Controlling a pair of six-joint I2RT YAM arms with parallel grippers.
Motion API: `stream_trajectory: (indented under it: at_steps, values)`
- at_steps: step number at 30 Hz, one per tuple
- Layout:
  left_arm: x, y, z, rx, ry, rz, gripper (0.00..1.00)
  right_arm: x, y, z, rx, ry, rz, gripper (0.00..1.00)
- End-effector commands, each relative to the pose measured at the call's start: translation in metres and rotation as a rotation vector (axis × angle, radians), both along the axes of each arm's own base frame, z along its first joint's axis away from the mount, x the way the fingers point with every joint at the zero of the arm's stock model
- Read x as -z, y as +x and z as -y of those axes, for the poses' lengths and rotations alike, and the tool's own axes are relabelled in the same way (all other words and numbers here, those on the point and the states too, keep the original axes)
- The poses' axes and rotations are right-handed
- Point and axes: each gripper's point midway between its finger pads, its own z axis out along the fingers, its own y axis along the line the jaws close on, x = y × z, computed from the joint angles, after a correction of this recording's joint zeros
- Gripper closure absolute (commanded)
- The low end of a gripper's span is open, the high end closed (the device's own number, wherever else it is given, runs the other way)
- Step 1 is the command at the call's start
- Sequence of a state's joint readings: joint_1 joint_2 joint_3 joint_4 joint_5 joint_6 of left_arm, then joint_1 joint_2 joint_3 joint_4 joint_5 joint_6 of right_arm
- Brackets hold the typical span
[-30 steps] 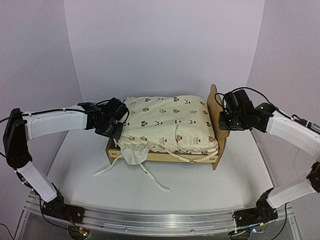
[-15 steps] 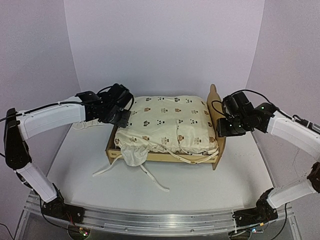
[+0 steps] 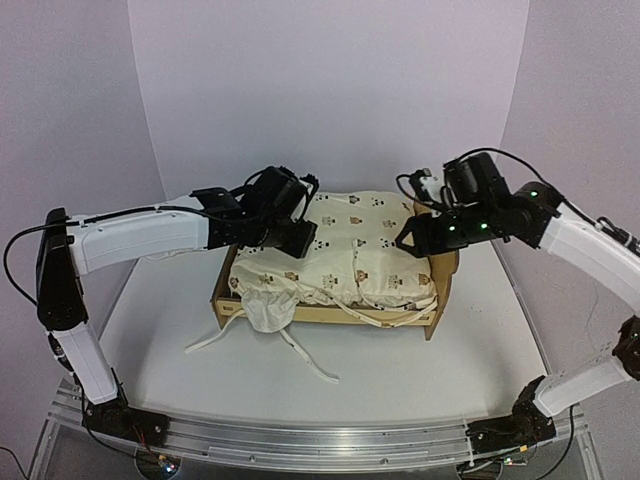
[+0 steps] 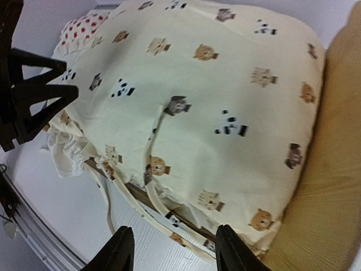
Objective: Set up the pet bed
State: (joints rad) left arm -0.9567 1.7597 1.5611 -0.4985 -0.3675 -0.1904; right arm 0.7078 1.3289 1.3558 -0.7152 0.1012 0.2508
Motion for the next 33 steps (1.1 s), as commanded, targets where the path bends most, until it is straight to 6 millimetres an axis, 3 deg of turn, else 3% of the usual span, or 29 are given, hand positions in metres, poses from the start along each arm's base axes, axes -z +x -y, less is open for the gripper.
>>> stream_trajectory:
  at_steps: [1, 8, 12, 18, 21, 25, 30, 33]
  values:
    - [-0.017, -0.005, -0.014, -0.035, -0.070, 0.031, 0.50, 0.031, -0.016, -0.058, -0.203, -0.010, -0.097, 0.50]
    - [-0.010, -0.017, -0.047, -0.092, -0.069, 0.033, 0.52, 0.087, -0.026, -0.088, -0.267, -0.075, -0.212, 0.53]
    - [-0.006, -0.025, -0.060, -0.108, -0.079, 0.026, 0.54, 0.105, -0.030, -0.089, -0.249, -0.116, -0.238, 0.52]
    - [-0.005, -0.035, -0.068, -0.097, -0.116, 0.015, 0.57, 0.110, -0.017, -0.016, 0.239, -0.126, -0.187, 0.53]
    - [-0.011, -0.040, -0.068, -0.079, -0.165, 0.023, 0.58, 0.109, -0.028, 0.015, 0.433, -0.040, -0.192, 0.61]
    - [-0.014, -0.046, -0.063, -0.037, -0.205, 0.025, 0.58, 0.105, -0.040, 0.042, 0.551, 0.022, -0.154, 0.47]
    - [-0.006, -0.046, -0.058, -0.016, -0.190, 0.009, 0.58, 0.122, -0.048, 0.054, 0.614, 0.031, -0.184, 0.34]
    - [-0.003, -0.048, -0.055, -0.001, -0.193, -0.002, 0.59, 0.132, -0.044, 0.042, 0.609, 0.055, -0.210, 0.33]
